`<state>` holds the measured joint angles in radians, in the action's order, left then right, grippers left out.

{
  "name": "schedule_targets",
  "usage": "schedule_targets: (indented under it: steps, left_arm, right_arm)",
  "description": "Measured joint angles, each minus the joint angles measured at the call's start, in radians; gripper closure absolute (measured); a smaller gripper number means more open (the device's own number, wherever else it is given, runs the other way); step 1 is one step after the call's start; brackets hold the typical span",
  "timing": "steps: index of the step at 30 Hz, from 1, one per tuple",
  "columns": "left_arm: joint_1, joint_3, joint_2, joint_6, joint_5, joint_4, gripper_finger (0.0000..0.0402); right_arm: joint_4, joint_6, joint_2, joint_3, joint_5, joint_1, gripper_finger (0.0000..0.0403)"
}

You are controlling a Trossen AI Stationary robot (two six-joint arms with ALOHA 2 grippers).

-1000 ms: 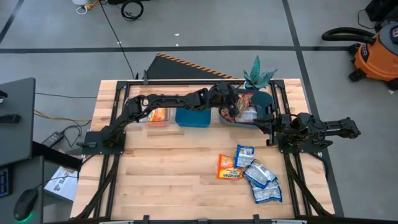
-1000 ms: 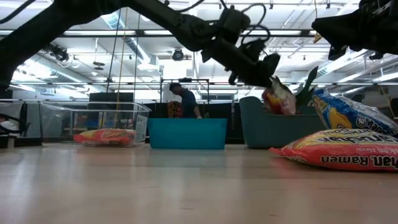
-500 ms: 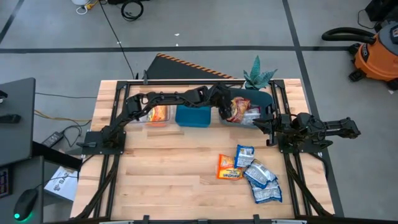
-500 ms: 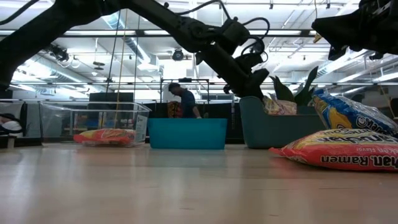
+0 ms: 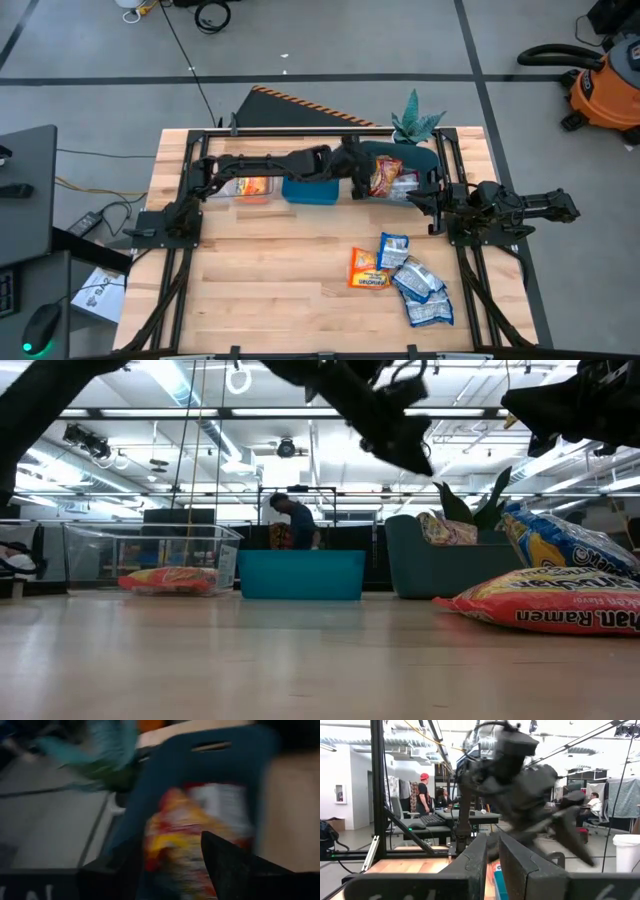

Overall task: Sort Maruchan noodles
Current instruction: Put the blue noodle pack into the blue bin

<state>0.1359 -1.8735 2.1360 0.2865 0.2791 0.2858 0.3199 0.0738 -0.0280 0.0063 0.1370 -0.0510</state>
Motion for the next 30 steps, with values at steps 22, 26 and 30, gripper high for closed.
schedule_targets:
  steps: [22, 26, 30]
  left_arm:
    - [-0.241, 0.002, 0.115, -0.333, -0.108, -0.055, 0.0221]
    - [-0.244, 0.001, 0.146, -0.341, -0.065, -0.104, 0.0221]
    - [-0.248, 0.001, 0.177, -0.385, -0.072, -0.166, 0.0216]
  right_arm:
    - [0.002, 0.0, 0.0, 0.0, 0.0, 0.0, 0.0348]
    - [0.001, 0.0, -0.001, 0.0, 0.0, 0.0, 0.0348]
    - [0.0, 0.0, -0.002, 0.0, 0.0, 0.0, 0.0348]
